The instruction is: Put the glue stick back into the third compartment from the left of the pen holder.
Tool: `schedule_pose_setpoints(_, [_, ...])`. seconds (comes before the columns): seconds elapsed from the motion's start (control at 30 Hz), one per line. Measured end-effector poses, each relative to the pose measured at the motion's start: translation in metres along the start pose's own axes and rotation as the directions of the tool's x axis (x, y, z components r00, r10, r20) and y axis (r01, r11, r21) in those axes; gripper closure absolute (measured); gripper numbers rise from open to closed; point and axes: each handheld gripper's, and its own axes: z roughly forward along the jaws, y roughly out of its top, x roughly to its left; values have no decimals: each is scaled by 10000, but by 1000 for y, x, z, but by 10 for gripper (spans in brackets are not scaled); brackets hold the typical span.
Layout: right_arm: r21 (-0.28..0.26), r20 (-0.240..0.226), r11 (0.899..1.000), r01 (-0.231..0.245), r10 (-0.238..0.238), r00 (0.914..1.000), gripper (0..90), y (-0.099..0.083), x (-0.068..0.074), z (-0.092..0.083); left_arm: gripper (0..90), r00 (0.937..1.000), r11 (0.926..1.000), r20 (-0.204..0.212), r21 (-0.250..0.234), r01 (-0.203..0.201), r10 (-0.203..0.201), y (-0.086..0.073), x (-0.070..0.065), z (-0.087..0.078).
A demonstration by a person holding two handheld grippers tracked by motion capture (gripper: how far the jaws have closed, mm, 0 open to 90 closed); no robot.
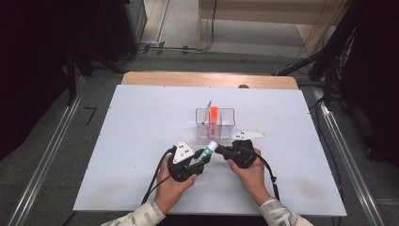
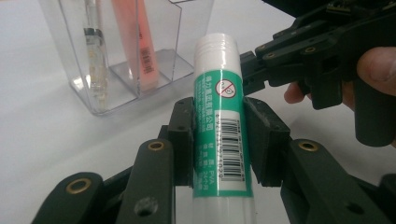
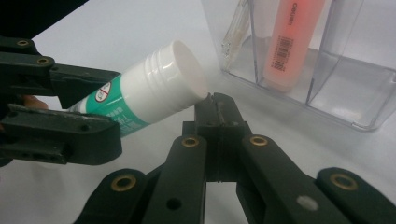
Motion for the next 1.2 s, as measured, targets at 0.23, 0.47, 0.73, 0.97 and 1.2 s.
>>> schedule_pose_setpoints(0.23, [-322, -137, 9994, 119, -123, 9998, 881, 2, 5, -4, 656, 9999, 9995, 123, 310, -47, 43, -2, -2, 5])
schedule_pose_setpoints(0.47, [-356, -327, 9988, 348, -360, 9988, 882, 3, 12, -4, 657, 9999, 9995, 112, 305, -51, 48, 0, 0, 5])
schedule_pose_setpoints(0.73, [-471, -495, 9978, 457, -480, 9976, 881, 5, 16, -6, 657, 9999, 9995, 92, 290, -99, 96, 0, 0, 5])
schedule_pose_setpoints(0.97, [-661, -210, 9963, 547, -562, 9982, 881, 5, 15, -10, 658, 9999, 9999, 91, 109, -79, 78, 0, -1, 3])
schedule_pose_setpoints(1.2, [-853, 395, 9952, 469, -437, 9983, 836, 4, 2, -23, 658, 10000, 10000, 44, -51, -33, 33, 1, 2, 1])
